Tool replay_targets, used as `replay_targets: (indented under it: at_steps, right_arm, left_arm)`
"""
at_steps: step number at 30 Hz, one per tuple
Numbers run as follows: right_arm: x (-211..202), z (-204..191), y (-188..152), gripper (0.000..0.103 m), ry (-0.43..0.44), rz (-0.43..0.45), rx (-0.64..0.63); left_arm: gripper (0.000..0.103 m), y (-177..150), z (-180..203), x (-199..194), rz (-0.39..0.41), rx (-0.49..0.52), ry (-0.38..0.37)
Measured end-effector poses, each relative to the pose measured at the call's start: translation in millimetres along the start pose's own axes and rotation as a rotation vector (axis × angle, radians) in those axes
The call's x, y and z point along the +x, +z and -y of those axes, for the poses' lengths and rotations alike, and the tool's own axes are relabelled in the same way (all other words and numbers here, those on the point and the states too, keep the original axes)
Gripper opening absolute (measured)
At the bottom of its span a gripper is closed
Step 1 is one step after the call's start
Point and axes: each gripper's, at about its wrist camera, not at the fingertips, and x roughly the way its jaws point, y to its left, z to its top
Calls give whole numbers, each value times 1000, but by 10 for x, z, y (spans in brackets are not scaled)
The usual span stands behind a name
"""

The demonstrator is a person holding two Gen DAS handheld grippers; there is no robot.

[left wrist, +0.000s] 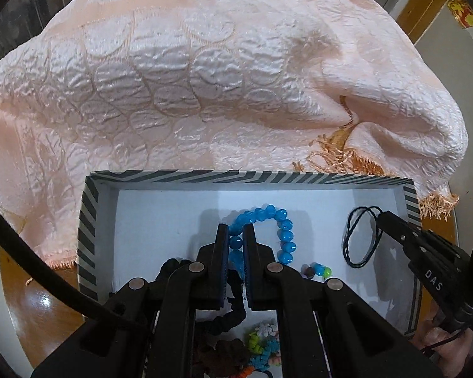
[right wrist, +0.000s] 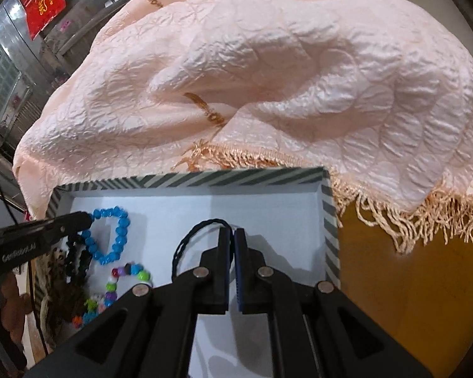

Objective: Organize jewelry
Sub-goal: 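Carry the blue bracelet into the tray with the left gripper while the right gripper carries the hair tie in, then release both items and withdraw both grippers toward the red bow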

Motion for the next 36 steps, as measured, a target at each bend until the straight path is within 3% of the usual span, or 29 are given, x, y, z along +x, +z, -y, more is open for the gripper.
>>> replay_targets:
  at_steps: [13, 16, 18, 19, 32, 36]
  right_arm:
    - [58, -66, -23, 3, -20, -19, -22]
    - [6, -91, -40, 13, -34, -6, -34]
    - [-38, -94, -53, 32, -32, 1, -35]
    - [-54, -97, -60, 34, -30, 2, -37]
    - [-412, -179, -230, 34, -20, 11, -65]
    - [-520, -236, -308, 39, -24, 10, -75]
  left_arm:
    - [0, -67, 17, 52, 13, -24, 30]
    - [1, -95, 26, 29, 19, -13, 49]
    - [12, -117, 34, 16, 17, -9, 62]
    - [14, -128, 35, 7, 15, -10, 61]
    - [15, -402, 72, -289, 43, 1, 96]
    - [14, -488, 113, -393, 57, 0, 102]
